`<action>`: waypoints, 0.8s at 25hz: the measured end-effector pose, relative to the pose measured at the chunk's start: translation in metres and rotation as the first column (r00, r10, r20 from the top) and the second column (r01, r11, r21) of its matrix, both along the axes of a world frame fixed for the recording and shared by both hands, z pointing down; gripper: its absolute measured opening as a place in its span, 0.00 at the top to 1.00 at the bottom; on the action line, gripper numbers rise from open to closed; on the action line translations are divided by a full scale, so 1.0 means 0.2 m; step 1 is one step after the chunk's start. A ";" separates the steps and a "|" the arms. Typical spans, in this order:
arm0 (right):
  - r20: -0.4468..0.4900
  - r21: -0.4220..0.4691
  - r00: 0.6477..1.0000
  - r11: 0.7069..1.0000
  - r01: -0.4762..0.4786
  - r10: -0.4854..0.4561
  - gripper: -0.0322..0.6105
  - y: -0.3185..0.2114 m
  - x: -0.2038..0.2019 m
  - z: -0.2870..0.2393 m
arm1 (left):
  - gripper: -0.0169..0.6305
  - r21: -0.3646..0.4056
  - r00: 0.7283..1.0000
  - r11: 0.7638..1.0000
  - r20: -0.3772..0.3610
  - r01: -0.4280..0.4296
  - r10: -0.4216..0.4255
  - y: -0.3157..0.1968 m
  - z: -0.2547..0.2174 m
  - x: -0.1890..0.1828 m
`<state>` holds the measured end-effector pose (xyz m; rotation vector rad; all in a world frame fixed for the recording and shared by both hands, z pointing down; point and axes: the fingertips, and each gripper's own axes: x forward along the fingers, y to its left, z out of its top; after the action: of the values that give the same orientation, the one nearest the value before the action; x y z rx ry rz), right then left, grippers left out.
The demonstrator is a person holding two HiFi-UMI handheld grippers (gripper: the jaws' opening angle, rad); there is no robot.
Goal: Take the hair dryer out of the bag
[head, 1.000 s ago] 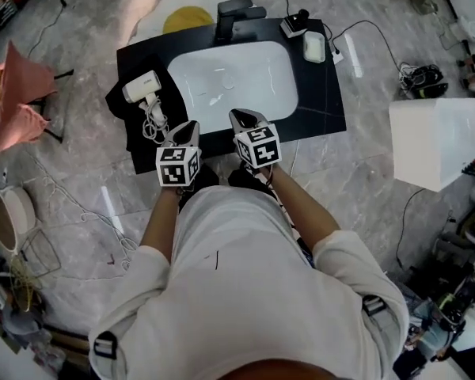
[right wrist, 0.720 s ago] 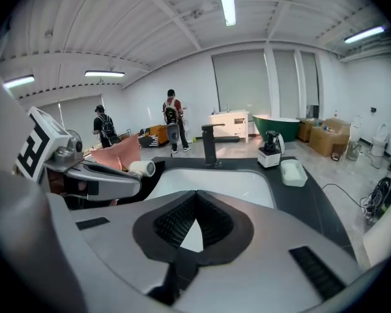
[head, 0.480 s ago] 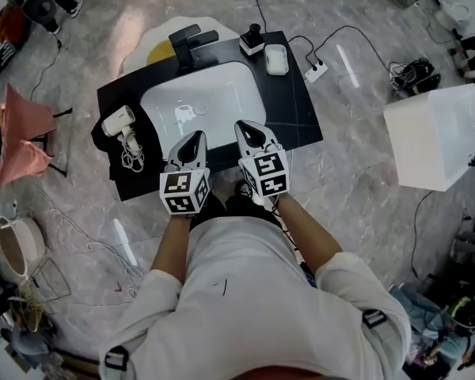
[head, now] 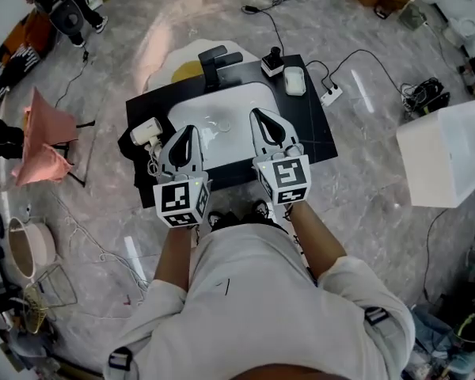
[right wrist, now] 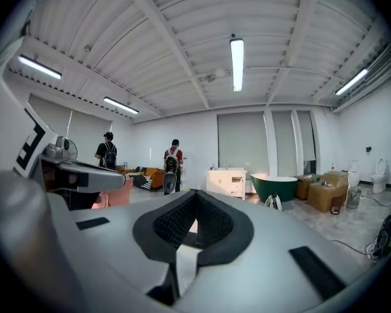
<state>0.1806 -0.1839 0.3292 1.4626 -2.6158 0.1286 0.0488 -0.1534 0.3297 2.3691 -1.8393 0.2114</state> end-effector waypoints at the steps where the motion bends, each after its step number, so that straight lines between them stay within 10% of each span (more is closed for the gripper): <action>1: -0.001 0.022 1.000 1.000 -0.003 0.003 0.95 0.00 -0.01 -0.04 | 0.93 0.019 1.000 1.000 -0.003 0.007 -0.007 0.00 -0.05 -0.03; 20: -0.016 0.106 0.999 0.994 0.033 -0.031 0.95 0.08 -0.16 -0.24 | 0.94 0.094 0.999 0.995 -0.013 0.037 -0.036 0.08 -0.19 -0.14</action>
<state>0.1490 -0.1684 0.2817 1.4470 -2.6713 -0.0246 0.0206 -0.1374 0.2916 2.3898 -1.9263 0.1090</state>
